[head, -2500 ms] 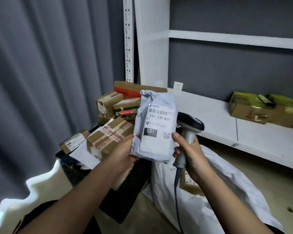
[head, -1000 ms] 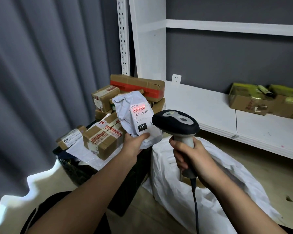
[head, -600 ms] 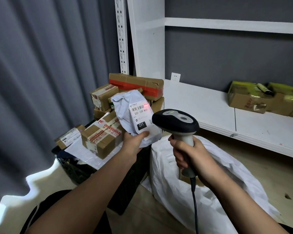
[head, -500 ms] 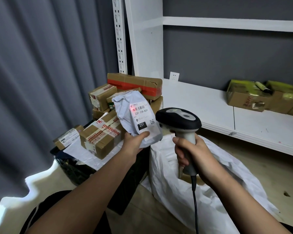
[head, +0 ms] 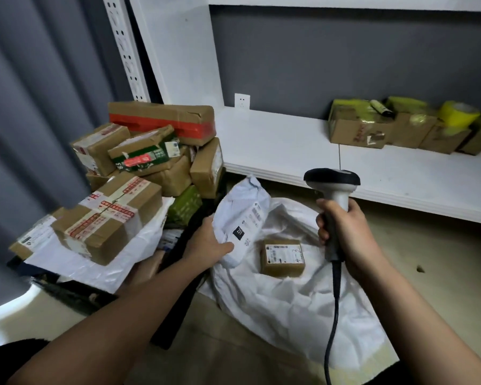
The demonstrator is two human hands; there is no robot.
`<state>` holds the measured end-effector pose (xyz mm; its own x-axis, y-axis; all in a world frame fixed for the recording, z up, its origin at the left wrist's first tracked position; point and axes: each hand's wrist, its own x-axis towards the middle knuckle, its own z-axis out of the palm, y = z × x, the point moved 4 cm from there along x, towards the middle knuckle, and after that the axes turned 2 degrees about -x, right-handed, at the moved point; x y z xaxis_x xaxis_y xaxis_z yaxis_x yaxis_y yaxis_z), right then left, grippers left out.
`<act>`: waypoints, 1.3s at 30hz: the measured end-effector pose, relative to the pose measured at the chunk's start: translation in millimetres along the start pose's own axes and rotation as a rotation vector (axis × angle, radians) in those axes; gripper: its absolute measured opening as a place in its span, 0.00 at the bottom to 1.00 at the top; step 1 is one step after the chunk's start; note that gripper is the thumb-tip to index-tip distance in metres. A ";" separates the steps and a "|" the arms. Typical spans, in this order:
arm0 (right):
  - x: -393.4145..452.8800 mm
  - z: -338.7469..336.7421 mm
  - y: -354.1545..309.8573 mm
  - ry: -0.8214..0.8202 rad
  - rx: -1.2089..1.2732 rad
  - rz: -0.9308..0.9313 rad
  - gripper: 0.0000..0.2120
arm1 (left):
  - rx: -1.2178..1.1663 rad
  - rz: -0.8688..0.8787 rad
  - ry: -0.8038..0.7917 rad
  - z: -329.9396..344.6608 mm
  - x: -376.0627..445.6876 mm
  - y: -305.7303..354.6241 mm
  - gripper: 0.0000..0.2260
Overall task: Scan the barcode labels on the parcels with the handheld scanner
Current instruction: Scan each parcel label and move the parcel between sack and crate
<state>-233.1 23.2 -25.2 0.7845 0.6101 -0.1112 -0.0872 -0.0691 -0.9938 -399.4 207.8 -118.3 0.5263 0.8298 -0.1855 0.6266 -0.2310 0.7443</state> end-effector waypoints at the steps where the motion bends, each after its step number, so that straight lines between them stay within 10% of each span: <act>1: 3.7 -6.2 5.1 0.010 0.004 0.017 0.07 | 0.114 0.048 -0.025 11.7 4.9 3.9 0.30; 10: 28.6 -26.2 28.5 0.015 0.085 0.106 0.06 | 1.140 0.550 -0.022 125.0 63.5 42.6 0.20; 23: 55.6 6.0 63.8 -0.070 0.026 0.220 0.07 | 0.740 0.094 -0.033 194.5 162.2 -25.0 0.23; 28: 58.4 5.5 63.5 -0.050 0.006 0.219 0.07 | 0.459 -0.053 -0.334 213.3 160.9 -51.0 0.31; 39: 33.2 29.2 33.3 -0.062 -0.028 0.149 0.08 | 0.538 0.206 -0.417 104.9 94.5 -4.3 0.17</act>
<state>-227.8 64.2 -62.0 0.7247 0.6388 -0.2585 -0.1822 -0.1842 -0.9659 -292.1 234.0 -206.3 0.7733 0.5037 -0.3850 0.6310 -0.6703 0.3905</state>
